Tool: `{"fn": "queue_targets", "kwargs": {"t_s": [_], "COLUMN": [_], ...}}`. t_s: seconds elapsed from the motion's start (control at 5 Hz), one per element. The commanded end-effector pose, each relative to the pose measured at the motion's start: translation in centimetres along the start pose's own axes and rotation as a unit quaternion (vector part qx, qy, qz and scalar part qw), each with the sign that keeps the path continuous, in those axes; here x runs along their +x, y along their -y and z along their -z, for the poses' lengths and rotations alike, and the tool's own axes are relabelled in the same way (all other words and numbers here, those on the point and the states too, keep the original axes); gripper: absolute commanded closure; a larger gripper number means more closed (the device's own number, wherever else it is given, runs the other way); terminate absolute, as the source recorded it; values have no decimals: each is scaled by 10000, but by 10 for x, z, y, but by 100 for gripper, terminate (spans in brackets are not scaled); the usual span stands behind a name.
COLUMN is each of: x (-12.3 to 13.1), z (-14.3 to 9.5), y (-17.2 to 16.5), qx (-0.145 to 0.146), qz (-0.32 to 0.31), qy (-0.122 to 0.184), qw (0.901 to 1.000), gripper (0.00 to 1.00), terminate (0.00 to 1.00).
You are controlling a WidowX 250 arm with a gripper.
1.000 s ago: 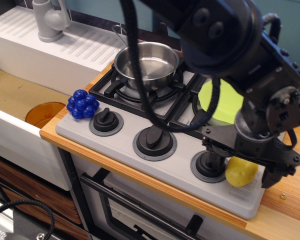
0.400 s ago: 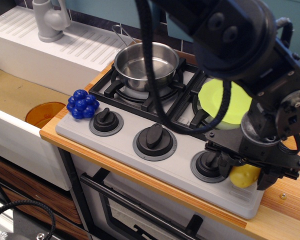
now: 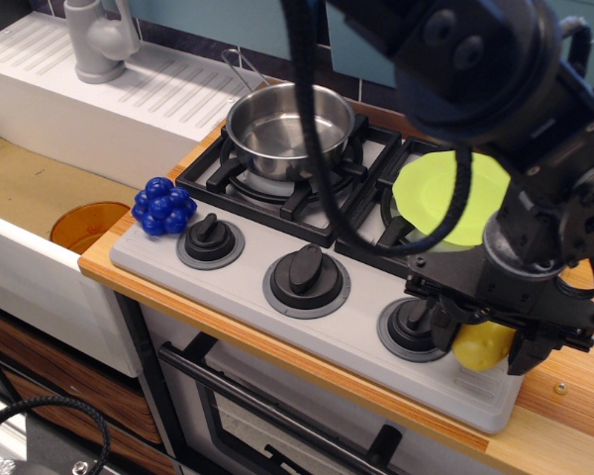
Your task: Put potato on plate and blueberry in pot or pan on stove
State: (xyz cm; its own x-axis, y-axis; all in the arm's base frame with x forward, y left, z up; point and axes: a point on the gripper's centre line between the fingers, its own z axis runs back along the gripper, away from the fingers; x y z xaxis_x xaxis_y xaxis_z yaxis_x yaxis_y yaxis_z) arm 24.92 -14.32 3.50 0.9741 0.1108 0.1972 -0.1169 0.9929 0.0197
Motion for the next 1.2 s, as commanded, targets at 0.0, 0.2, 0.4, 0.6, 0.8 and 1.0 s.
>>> {"fn": "queue_targets", "kwargs": {"t_s": [0.0, 0.2, 0.4, 0.6, 0.8, 1.0], "x": [21, 35, 54, 79, 99, 112], "z": [-54, -66, -68, -66, -58, -47], "y": [6, 1, -9, -24, -33, -38], "qx": [-97, -52, -43, 13, -48, -81], "qz": [-42, -2, 87, 214, 310, 335], "qy": [-35, -181, -241, -261, -243, -187], "qw": [9999, 9998, 9997, 9994, 9992, 9992], "gripper": [100, 100, 100, 100, 100, 100], "terminate": [0, 0, 0, 0, 0, 0]}}
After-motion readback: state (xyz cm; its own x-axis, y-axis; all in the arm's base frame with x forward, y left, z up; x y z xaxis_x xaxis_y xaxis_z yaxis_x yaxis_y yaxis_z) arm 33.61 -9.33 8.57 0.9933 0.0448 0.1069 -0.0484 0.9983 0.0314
